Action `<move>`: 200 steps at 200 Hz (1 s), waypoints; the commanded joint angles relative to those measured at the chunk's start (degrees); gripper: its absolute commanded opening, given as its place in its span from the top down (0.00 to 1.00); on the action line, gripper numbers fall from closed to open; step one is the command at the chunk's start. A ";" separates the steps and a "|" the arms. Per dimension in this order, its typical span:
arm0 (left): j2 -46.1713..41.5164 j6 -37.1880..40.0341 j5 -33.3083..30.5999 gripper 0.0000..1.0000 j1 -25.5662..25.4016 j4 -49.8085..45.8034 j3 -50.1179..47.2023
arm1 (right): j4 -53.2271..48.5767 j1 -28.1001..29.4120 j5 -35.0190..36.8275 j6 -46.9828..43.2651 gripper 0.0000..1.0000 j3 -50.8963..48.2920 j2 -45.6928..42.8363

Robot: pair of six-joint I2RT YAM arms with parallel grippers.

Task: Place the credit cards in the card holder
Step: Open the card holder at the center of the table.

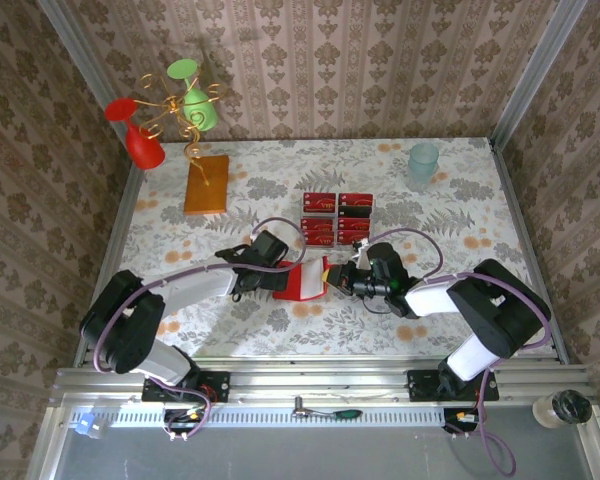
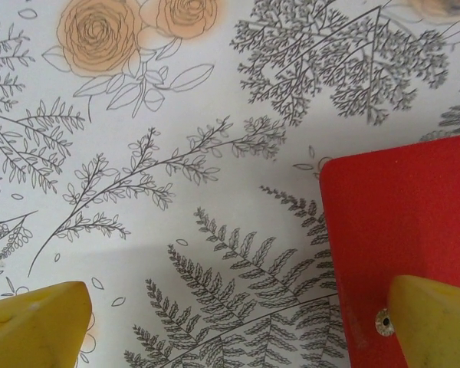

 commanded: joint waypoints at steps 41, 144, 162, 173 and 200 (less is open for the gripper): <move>1.16 -0.15 -2.80 0.00 0.66 0.85 -2.09 | -2.04 0.08 2.77 -1.02 0.59 -0.86 -0.28; 2.00 0.04 -3.81 0.00 0.98 2.39 -3.15 | -42.29 -0.92 11.93 -13.78 0.57 7.06 -21.42; 2.01 0.15 -3.90 0.00 1.00 2.42 -3.13 | -43.70 0.57 11.40 -15.39 0.58 10.38 -18.37; 2.01 0.11 -4.01 0.00 0.95 2.44 -3.21 | -43.85 1.81 11.26 -16.23 0.60 12.55 -16.05; 1.91 0.03 -4.21 0.00 0.97 2.43 -3.46 | -43.89 3.80 11.08 -17.10 0.64 17.53 -9.06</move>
